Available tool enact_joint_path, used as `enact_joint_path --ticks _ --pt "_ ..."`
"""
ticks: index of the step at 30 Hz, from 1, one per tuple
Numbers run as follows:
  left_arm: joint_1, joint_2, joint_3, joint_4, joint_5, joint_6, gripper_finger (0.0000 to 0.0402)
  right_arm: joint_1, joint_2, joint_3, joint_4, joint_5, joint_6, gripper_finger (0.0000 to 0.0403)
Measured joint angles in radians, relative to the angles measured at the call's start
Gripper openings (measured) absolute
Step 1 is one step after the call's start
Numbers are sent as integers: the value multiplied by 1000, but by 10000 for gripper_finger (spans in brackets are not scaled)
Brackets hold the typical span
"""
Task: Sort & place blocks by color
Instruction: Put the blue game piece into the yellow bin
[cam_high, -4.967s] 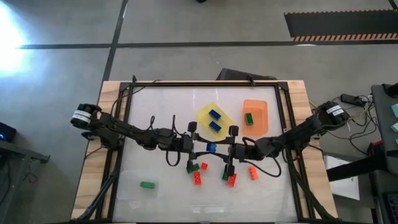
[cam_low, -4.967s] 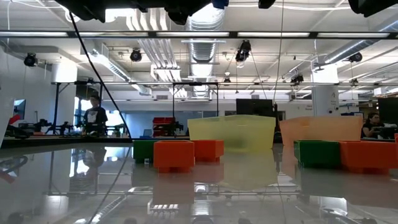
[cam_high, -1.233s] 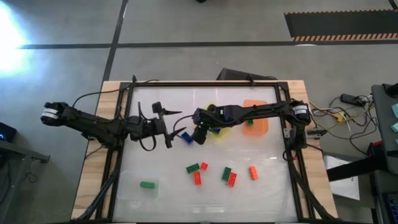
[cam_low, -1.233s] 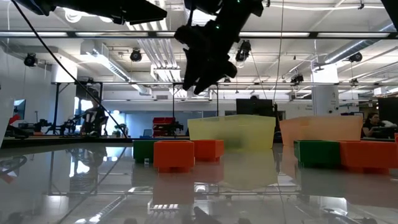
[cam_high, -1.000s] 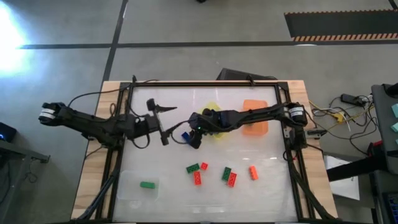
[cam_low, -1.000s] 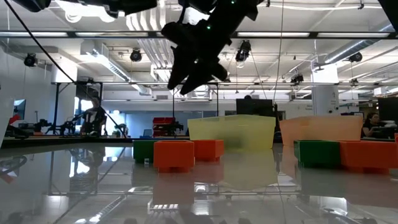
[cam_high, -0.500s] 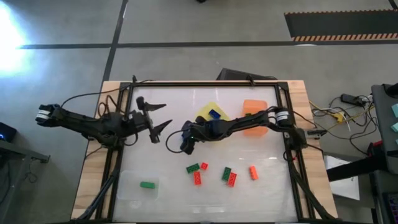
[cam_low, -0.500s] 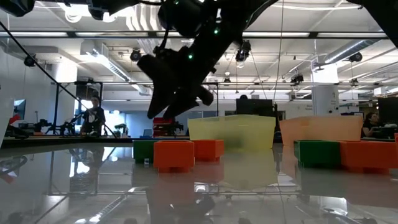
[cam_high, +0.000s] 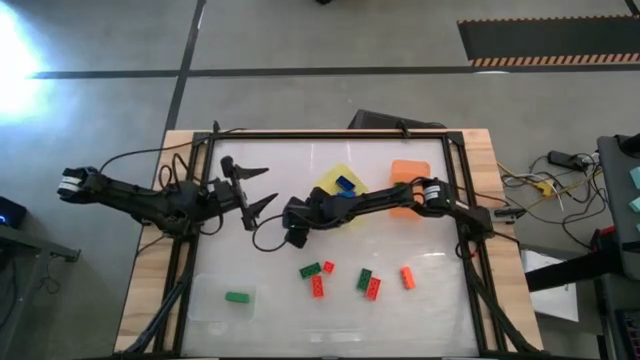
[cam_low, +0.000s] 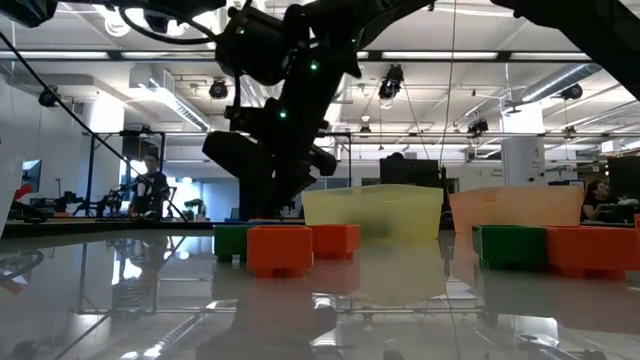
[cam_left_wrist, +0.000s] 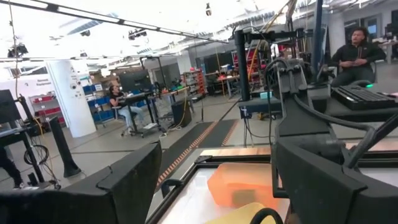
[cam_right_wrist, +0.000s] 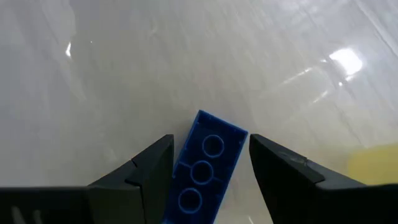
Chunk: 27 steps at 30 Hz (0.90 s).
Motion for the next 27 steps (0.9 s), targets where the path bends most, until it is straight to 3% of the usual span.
enact_joint_path --ticks 16,27 --pt "0 4 0 -5 0 2 294 13 38 31 -34 -20 18 198" --pt "0 6 0 -2 0 2 294 16 38 30 -20 -56 -8 123"
